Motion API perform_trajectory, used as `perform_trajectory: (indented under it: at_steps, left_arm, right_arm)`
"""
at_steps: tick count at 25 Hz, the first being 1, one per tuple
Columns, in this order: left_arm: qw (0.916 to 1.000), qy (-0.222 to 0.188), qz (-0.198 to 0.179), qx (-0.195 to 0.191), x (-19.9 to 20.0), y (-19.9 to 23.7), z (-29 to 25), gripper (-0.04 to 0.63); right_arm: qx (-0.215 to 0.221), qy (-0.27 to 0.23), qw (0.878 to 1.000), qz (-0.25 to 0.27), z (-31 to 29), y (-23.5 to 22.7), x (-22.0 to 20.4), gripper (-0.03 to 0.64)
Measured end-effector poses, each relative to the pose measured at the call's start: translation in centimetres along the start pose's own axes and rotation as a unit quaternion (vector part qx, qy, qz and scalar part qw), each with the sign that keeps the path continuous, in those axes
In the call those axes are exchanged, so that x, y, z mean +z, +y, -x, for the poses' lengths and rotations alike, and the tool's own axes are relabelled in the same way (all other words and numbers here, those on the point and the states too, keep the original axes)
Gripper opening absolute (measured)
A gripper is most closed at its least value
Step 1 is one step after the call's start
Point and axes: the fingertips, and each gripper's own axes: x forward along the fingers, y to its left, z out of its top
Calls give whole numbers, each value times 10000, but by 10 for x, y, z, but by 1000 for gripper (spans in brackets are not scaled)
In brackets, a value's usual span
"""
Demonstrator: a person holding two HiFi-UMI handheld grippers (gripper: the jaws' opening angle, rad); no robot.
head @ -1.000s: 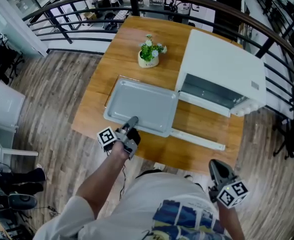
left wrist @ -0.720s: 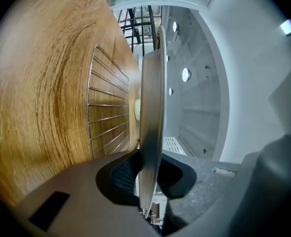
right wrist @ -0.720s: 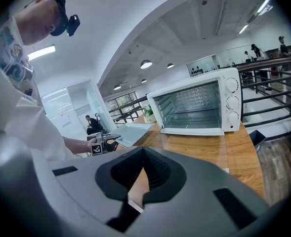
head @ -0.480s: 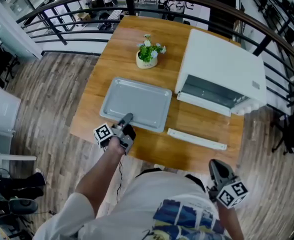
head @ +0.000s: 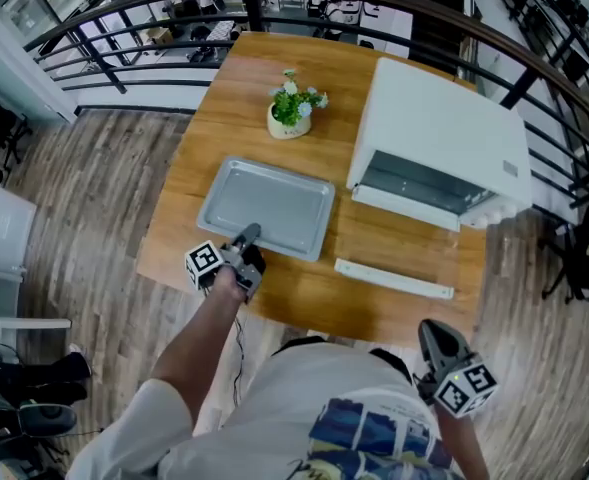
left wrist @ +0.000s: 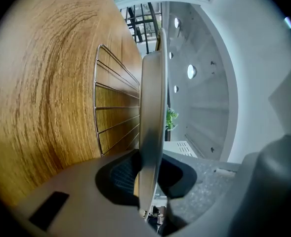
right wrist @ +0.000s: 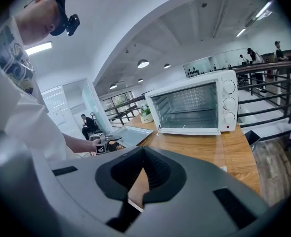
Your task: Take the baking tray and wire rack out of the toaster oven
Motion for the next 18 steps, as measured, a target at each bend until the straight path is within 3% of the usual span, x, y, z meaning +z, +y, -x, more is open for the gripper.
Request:
perform_trajectory:
  at_steps: [12, 18]
  left_arm:
    - [9996, 10, 65, 285, 7, 15, -8, 69]
    - [9967, 10, -257, 770, 9, 19, -10, 69]
  right_arm:
    - [-50, -25, 10000, -13, -2, 6, -1, 2]
    - [-41, -32, 10000, -26, -2, 8, -1, 2]
